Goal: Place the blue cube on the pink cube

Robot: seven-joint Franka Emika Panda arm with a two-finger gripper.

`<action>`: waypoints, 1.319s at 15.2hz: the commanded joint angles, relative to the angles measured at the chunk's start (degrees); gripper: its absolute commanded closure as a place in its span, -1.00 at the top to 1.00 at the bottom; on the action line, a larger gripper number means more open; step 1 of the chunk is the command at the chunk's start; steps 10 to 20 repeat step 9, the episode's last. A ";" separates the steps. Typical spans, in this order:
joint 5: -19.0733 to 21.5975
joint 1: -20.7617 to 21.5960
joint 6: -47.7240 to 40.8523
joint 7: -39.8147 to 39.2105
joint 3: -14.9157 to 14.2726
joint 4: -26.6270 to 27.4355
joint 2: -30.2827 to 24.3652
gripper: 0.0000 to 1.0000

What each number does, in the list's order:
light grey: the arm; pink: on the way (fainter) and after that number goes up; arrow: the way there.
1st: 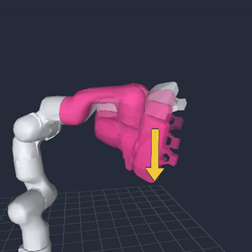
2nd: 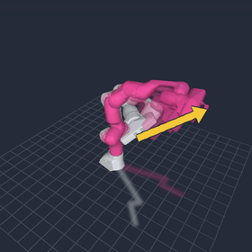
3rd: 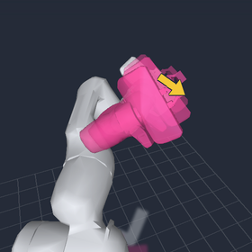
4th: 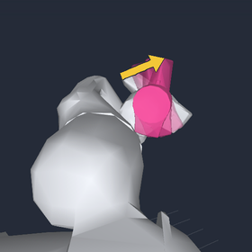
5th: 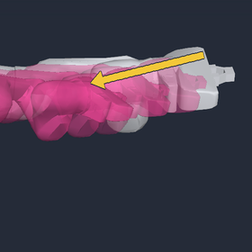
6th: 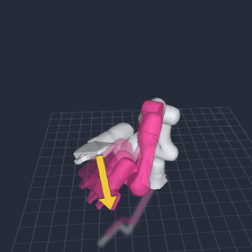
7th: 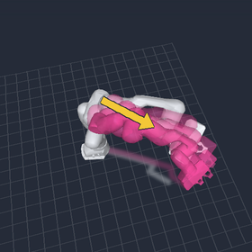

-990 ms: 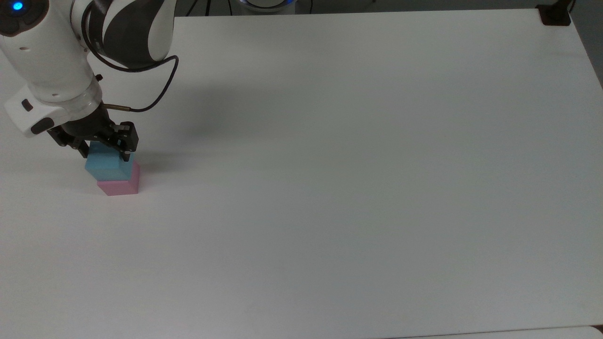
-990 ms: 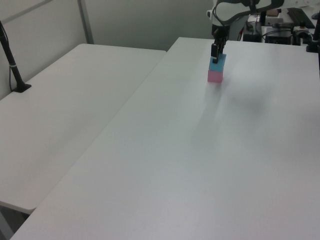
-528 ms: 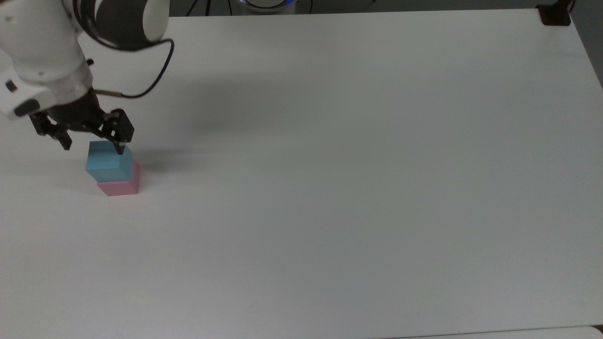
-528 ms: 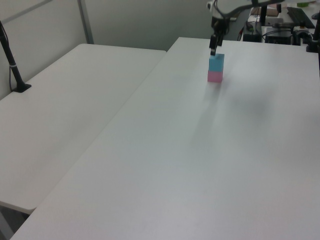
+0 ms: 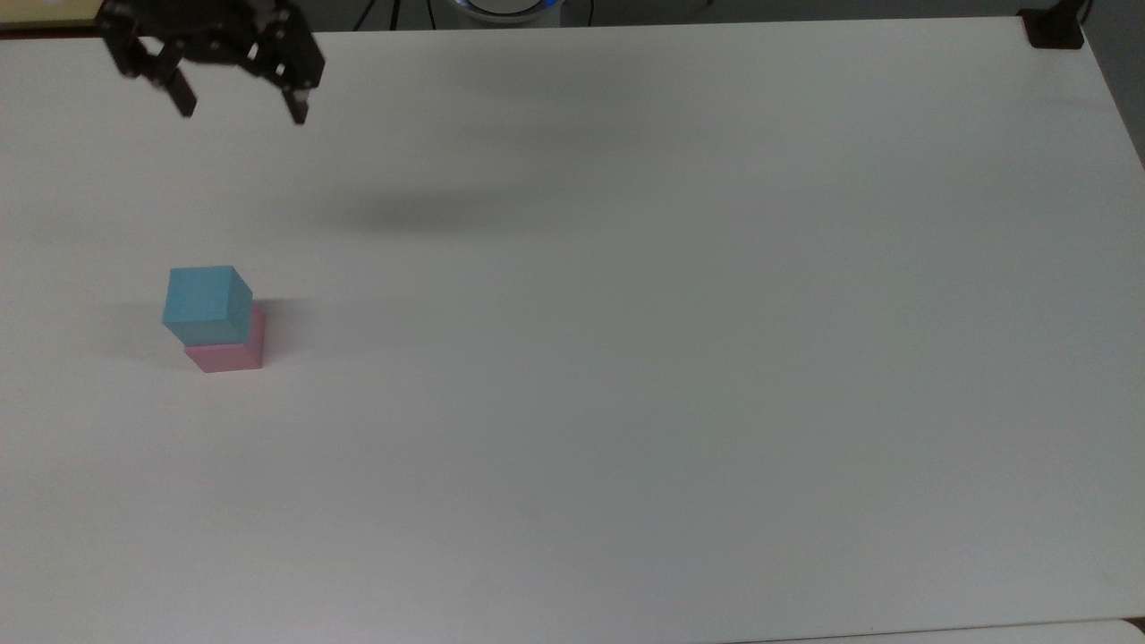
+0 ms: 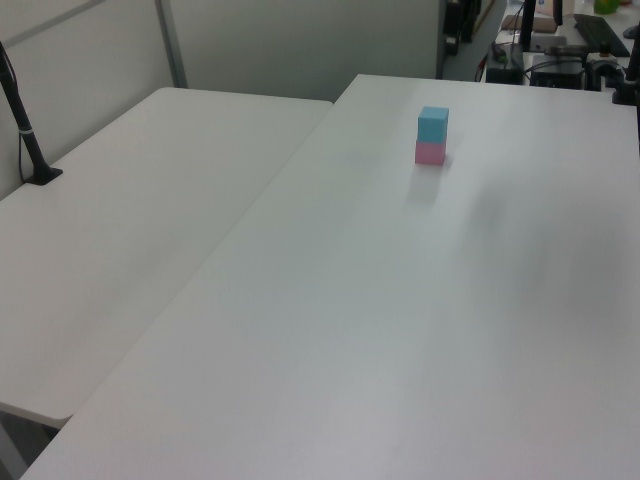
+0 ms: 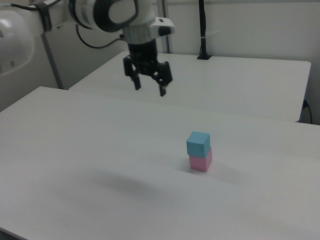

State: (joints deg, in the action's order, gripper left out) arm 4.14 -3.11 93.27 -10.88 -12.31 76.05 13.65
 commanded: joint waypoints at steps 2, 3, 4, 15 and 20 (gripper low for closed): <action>-6.32 9.33 -0.81 11.55 -0.70 13.05 -11.00 1.00; -7.29 10.22 -0.90 14.02 -0.79 14.29 -12.15 1.00; -7.56 10.49 -0.98 15.35 -0.79 14.91 -12.77 1.00; -7.83 10.32 -1.25 15.27 -0.70 15.18 -12.86 1.00; -7.83 10.32 -1.25 15.27 -0.70 15.18 -12.86 1.00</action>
